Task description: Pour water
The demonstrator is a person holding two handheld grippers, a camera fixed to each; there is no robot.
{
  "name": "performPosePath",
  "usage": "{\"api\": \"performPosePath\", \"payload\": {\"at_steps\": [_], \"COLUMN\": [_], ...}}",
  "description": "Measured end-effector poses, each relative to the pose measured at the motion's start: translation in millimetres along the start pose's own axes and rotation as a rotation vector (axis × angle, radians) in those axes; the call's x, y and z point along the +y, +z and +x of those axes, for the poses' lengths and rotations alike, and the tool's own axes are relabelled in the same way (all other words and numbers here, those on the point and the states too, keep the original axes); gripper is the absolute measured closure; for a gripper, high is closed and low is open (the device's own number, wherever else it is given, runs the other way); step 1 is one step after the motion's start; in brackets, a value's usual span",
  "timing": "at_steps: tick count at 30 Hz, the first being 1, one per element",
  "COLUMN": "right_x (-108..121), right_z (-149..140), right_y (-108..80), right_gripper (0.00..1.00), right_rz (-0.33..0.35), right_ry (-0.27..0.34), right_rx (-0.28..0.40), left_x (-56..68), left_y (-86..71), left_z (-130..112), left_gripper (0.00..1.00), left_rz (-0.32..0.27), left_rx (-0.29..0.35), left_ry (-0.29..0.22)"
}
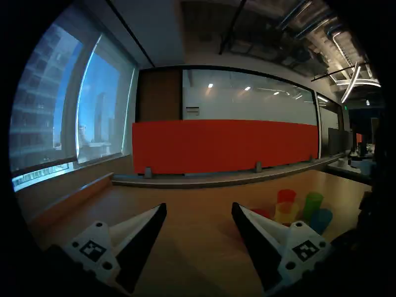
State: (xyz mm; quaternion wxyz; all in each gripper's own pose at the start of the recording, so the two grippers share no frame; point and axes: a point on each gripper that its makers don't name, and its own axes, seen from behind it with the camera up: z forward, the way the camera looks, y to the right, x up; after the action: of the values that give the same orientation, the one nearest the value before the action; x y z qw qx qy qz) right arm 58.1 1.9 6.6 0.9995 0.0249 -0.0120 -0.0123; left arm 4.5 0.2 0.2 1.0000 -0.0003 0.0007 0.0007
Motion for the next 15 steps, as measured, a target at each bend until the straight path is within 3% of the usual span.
{"api": "performPosePath", "payload": {"at_steps": [6, 15], "right_x": [4, 1], "right_z": [37, 84], "right_y": [2.3, 7.1], "right_gripper": [0.01, 0.01], "right_rz": [-0.001, 0.026], "right_ry": [-0.010, 0.011], "right_rx": [-0.009, -0.013], "left_x": [1.5, 1.2], "left_y": [1.3, 7.1], "left_z": [41, 93], "left_gripper": [0.02, 0.02], "left_rz": [-0.003, -0.025], "left_rx": [0.023, 0.014], "left_ry": [0.010, -0.024]}}
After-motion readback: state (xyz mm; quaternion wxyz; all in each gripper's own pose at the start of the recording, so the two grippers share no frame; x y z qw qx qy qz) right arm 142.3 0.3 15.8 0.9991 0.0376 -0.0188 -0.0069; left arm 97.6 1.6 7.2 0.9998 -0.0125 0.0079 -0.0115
